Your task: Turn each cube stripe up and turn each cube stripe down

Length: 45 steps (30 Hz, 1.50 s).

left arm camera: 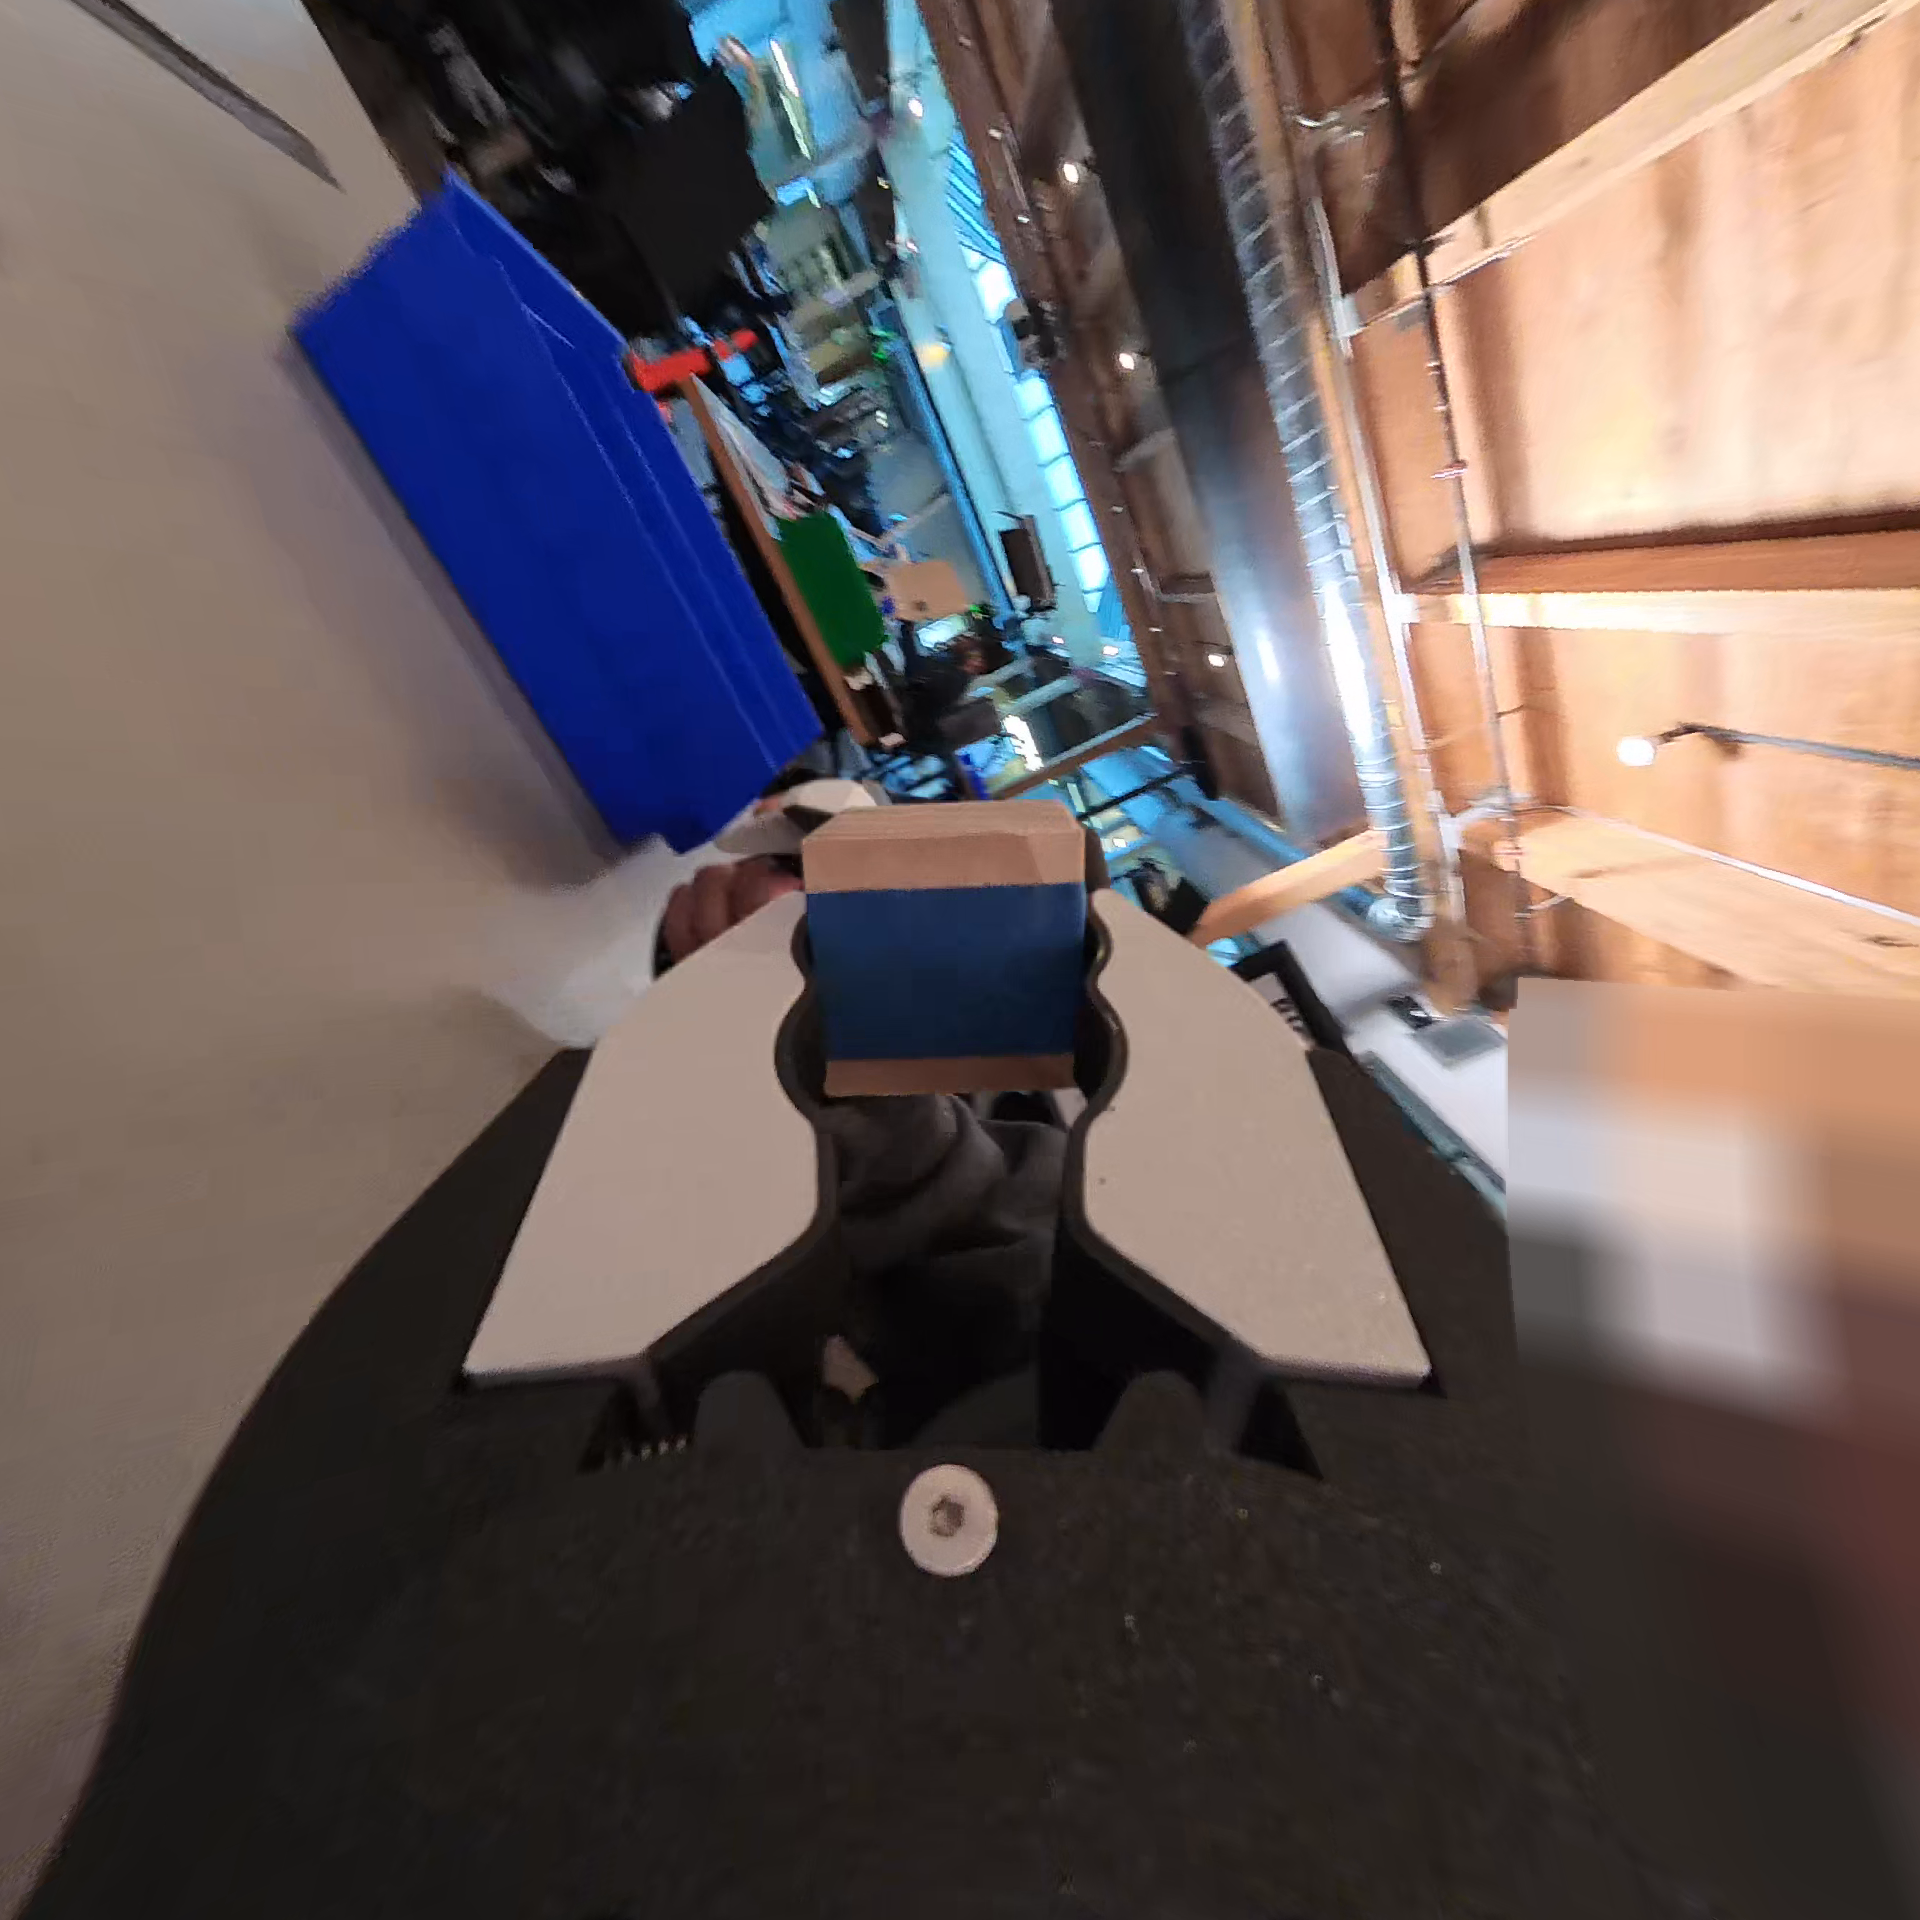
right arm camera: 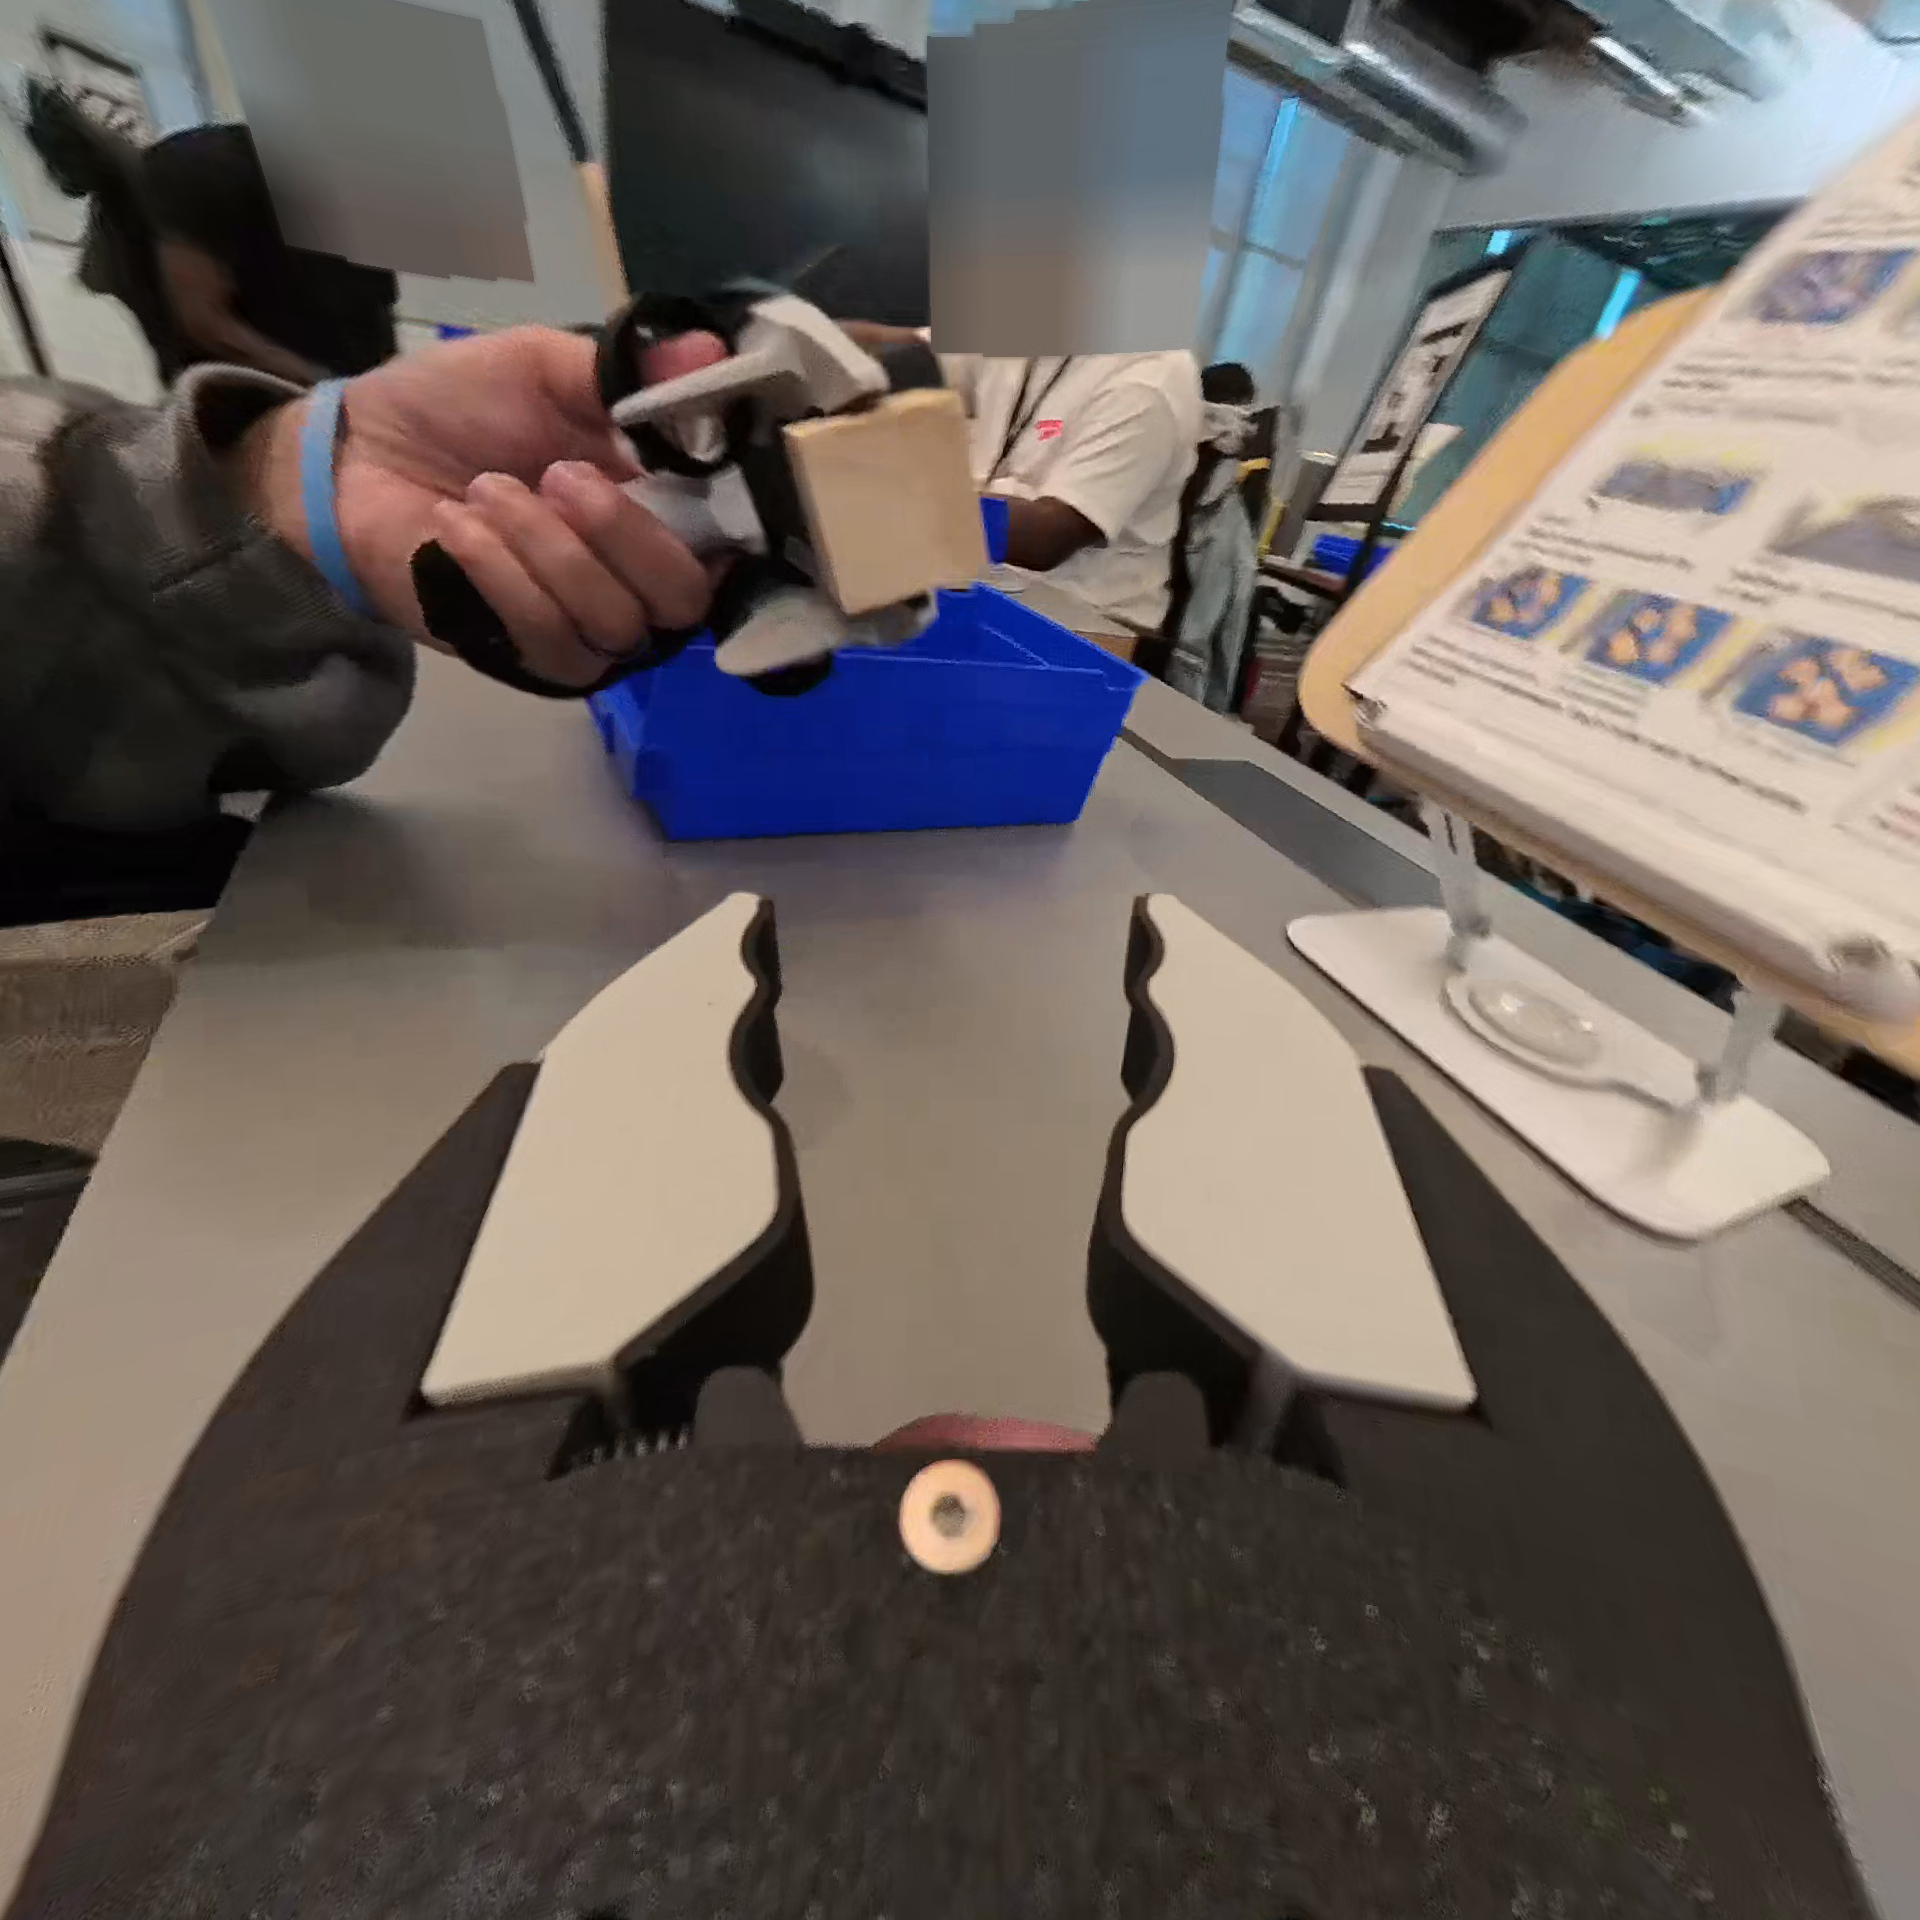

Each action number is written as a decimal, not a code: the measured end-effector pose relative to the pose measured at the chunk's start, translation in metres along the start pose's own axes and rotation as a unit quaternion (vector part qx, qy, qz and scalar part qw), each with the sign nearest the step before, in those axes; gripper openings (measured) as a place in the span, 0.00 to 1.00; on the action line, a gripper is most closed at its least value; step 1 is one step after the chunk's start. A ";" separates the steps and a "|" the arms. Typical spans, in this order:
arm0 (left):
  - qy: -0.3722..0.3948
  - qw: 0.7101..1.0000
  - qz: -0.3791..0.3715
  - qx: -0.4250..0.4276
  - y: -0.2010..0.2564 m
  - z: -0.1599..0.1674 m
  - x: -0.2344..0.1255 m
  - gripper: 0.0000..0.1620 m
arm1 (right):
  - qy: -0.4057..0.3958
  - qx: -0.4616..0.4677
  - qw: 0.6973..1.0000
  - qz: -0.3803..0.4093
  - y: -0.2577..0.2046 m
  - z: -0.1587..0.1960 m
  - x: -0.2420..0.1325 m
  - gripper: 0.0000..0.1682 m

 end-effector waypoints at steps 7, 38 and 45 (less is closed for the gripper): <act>-0.039 0.997 0.030 -0.060 -0.018 0.034 0.039 0.27 | 0.002 0.007 0.999 -0.052 0.007 -0.015 0.047 0.42; -0.028 0.986 -0.106 0.127 -0.011 0.021 0.030 0.37 | -0.095 -0.047 0.990 0.094 0.084 -0.061 -0.028 0.28; 0.006 0.941 -0.208 0.268 0.004 -0.002 0.008 0.35 | -0.302 0.111 0.872 0.370 0.171 -0.041 -0.183 0.28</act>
Point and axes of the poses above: each gripper's, where its closed fingertips meet, x out along the fingers, z out of its underside, y = z × x across the jaws, the point moved 3 cm from there along -x, back along the fingers, and after that the axes turned 12 degrees about y, right-handed, at the moved point
